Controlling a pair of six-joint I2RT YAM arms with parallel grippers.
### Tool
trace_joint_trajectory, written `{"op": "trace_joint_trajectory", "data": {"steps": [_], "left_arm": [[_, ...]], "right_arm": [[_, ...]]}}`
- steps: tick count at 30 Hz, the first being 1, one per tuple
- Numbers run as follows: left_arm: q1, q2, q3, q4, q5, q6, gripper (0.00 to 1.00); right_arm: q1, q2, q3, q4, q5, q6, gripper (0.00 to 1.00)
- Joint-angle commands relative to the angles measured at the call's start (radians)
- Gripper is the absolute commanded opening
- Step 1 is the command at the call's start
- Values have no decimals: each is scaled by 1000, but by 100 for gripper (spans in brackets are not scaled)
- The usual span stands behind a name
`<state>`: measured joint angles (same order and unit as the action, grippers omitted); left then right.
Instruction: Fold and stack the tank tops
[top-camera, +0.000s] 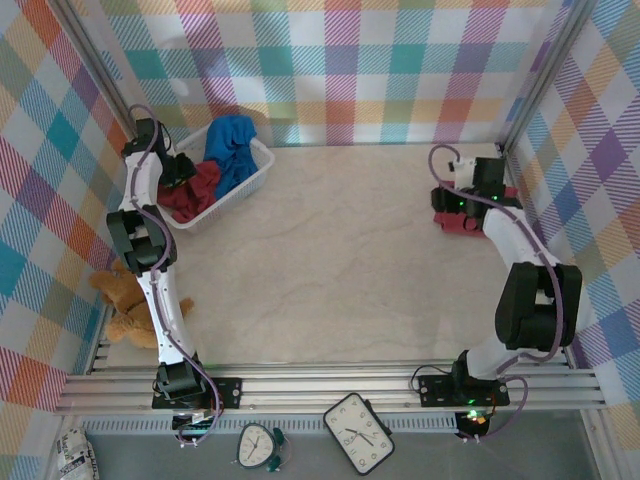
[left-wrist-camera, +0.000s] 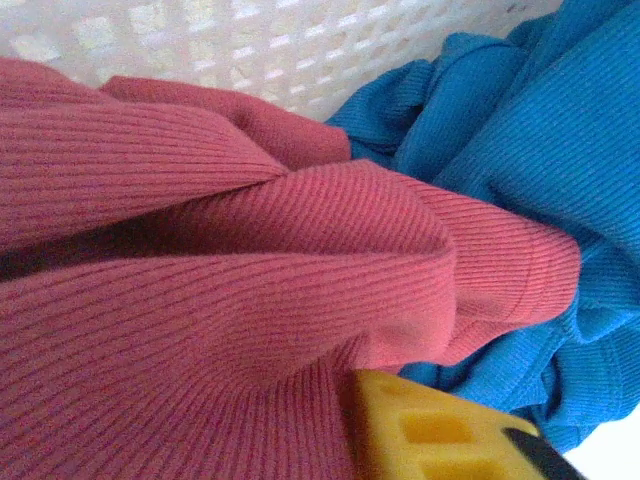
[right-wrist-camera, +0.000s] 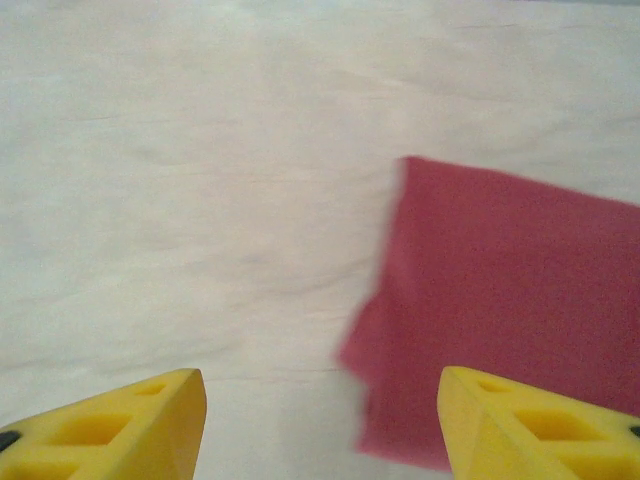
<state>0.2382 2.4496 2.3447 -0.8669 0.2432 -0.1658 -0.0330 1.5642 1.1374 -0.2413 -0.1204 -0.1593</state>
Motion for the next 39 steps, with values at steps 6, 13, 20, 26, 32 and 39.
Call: {"op": "trace_joint_trajectory", "data": {"steps": [6,13,20,26,32,39], "left_arm": [[-10,-114,91,-97,84,32,0],[-59,-367,90,-142,152,18,0],[-159,-600,99,-153,193,-15,0],[-353,-740,77,-162,203,-63,0],[-553,-875,-168,-49,166,-210,0],[-767,-982,-766,311,136,-440,0]], "right_arm": [[163,-72,-135,170,-282,228,75],[279,-60,-166,289,-367,380,92],[351,-90,-141,362,-403,439,93],[353,-161,-125,337,-414,425,96],[353,-265,-161,287,-433,388,95],[356,-403,-268,182,-430,368,89]]}}
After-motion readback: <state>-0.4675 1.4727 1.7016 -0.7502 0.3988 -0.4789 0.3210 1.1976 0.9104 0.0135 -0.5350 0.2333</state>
